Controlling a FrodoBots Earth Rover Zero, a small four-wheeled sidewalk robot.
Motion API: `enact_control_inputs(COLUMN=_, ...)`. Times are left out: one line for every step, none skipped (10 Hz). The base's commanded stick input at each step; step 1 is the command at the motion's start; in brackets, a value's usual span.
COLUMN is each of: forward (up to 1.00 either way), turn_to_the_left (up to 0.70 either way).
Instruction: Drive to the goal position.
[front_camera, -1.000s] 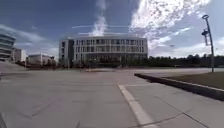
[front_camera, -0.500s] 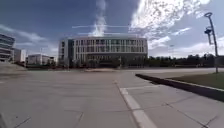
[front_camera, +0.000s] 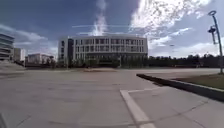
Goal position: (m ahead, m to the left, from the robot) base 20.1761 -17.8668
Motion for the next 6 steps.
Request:
enact_control_inputs(forward=0.70, turn_to_the_left=-0.01)
enact_control_inputs(forward=0.70, turn_to_the_left=-0.01)
enact_control_inputs(forward=0.70, turn_to_the_left=-0.01)
enact_control_inputs(forward=0.70, turn_to_the_left=-0.01)
enact_control_inputs(forward=0.70, turn_to_the_left=-0.01)
enact_control_inputs(forward=0.70, turn_to_the_left=-0.01)
